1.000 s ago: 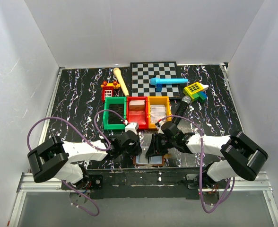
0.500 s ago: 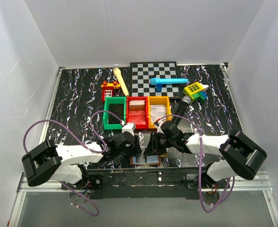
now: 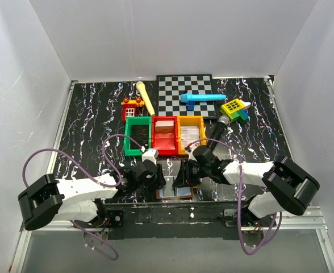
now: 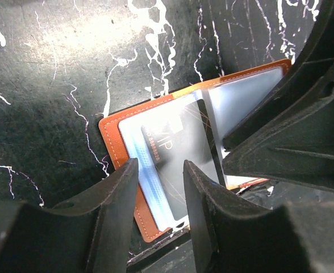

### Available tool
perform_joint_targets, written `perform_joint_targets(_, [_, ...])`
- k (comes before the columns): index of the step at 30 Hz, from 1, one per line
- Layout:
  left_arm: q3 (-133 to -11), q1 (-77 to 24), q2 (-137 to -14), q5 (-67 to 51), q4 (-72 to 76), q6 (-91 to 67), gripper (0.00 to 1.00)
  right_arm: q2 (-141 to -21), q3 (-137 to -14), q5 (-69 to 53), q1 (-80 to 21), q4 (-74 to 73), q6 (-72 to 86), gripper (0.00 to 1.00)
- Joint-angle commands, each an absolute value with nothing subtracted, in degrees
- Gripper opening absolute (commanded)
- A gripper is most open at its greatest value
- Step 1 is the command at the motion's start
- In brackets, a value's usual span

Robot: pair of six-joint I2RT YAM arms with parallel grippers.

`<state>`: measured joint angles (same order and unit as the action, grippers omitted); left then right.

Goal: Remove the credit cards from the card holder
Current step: Remove the credit card from the card holder.

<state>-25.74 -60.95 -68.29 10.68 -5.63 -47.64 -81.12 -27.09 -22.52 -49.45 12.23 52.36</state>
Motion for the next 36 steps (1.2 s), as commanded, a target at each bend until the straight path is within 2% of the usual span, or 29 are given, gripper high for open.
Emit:
perform_joint_targets(1, [-25.49, -61.17, -64.95, 12.57, -6.59, -47.81, 0.36, -81.83, -28.12, -23.03, -49.04, 14.15, 52.29, 0.41])
perform_joint_targets(10, [-25.40, -61.08, -67.23, 10.28, -5.19, -47.90, 0.14, -82.35, -28.56, -23.12, -49.04, 14.15, 52.38, 0.41])
perform_joint_targets(23, [-25.31, -61.17, -70.40, 9.58, -5.01, -48.16, 0.05, -83.23, -29.53, -23.38, -49.04, 14.59, 52.47, 0.41])
perform_joint_targets(36, [-25.31, -61.08, -72.42, 9.05, -4.13, -47.81, 0.03, -84.38, -30.15, -24.26, -49.04, 16.26, 53.00, 0.42])
